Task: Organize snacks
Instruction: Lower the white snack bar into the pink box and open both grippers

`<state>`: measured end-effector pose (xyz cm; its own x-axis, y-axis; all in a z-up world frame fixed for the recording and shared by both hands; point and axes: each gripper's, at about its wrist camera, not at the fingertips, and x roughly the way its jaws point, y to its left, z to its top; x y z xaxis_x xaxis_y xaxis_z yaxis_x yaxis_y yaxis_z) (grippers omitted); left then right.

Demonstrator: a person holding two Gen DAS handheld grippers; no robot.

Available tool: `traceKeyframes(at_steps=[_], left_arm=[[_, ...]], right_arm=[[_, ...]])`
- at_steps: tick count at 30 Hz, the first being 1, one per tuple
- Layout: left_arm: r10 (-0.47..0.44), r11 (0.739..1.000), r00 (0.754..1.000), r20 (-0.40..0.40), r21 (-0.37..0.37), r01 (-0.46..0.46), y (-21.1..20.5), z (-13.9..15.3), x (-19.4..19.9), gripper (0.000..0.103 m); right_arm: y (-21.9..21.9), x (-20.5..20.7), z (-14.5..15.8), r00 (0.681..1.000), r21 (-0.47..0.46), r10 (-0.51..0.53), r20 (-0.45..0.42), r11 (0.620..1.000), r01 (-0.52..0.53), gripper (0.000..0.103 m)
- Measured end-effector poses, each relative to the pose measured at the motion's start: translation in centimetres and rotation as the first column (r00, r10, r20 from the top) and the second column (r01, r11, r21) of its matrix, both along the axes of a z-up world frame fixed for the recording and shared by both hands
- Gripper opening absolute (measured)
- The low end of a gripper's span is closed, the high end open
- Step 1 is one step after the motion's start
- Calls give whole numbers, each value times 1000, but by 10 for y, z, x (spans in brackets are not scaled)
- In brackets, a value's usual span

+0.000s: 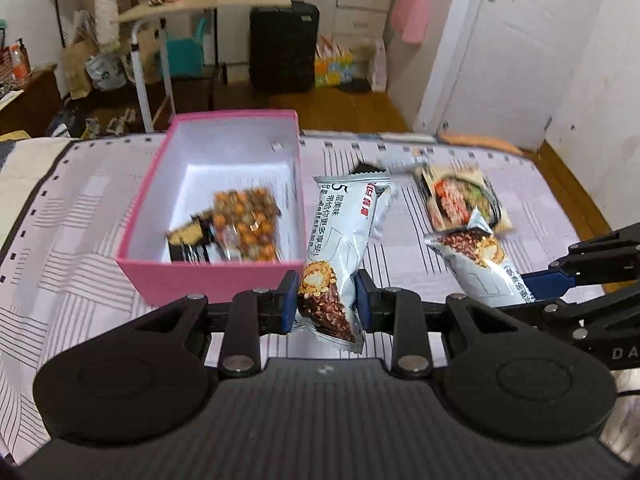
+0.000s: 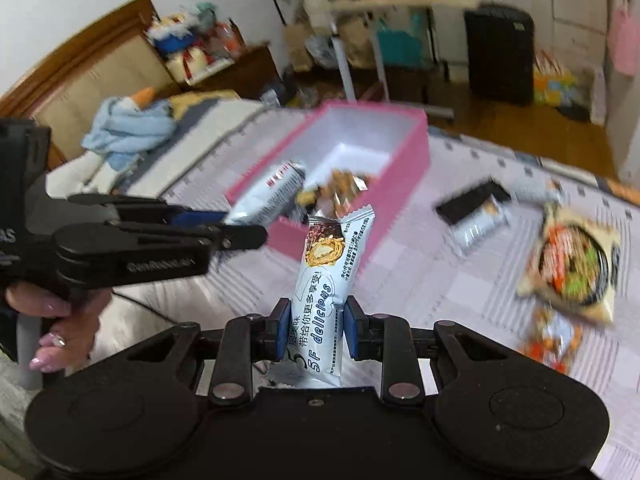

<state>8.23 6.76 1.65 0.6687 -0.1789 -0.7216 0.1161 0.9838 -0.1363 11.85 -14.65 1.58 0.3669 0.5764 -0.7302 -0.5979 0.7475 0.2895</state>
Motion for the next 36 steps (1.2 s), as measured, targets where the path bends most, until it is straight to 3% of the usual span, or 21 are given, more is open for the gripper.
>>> traceKeyframes(at_steps=[6,13,22,26,33,36], left_arm=[[42,998,999,15,-38,-41,26,9,18,29],[117,993,993,1,-30,-117,51,-6,66,29],[232,971,970,-73,-49,-235,93,-66,150,29],[275,962,959,-70,13,-274,99,-90,171,29],[267,964,959,-96,29,-265,105,-117,188,29],[247,969,964,-103,57,-242,99,-124,192,29]], right_arm=[[32,34,3,999,33,21,40,999,-22,32],[73,90,-16,997,23,2,79,1000,-4,32],[130,154,-70,988,-131,20,152,991,0,32],[153,170,-96,985,-201,48,165,979,-14,32],[170,175,-123,972,-283,61,226,959,5,32],[167,175,-125,972,-302,25,235,952,49,40]])
